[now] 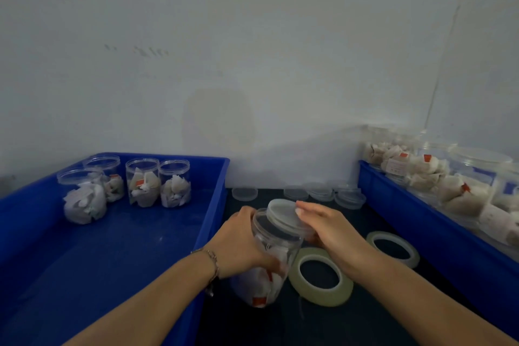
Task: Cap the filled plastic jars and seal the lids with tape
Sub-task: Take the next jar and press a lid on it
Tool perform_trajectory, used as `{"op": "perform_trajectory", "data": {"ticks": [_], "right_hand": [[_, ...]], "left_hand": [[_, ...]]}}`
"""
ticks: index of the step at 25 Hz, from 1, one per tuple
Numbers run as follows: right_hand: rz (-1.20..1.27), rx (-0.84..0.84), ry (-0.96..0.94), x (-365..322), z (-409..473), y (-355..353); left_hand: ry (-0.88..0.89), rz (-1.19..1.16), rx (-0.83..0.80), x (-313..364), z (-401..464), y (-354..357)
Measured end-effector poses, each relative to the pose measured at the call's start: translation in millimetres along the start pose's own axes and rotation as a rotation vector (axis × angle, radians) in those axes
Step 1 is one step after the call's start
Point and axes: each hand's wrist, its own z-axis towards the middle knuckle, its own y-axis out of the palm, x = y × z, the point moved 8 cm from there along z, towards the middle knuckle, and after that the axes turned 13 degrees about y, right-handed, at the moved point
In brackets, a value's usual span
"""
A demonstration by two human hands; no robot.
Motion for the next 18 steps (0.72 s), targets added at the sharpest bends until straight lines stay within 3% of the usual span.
{"op": "perform_trajectory", "data": {"ticks": [3,7,9,13,18], "right_hand": [[-0.214,-0.018,-0.129,-10,-14,14],[-0.490,0.052,-0.282,-24,-25,19],[-0.397,-0.033,-0.291,-28,-25,16],[-0.176,-0.372,-0.287,-39,-32,11],[-0.062,-0.564,-0.316,-44,-44,5]], "left_hand": [[0.101,-0.062,0.043,13,1,-4],[0.005,-0.068,0.080,4,-5,-10],[-0.020,-0.148,0.093,3,-6,-13],[0.023,-0.376,0.082,19,-8,-17],[0.068,-0.645,-0.071,38,-11,-9]]}}
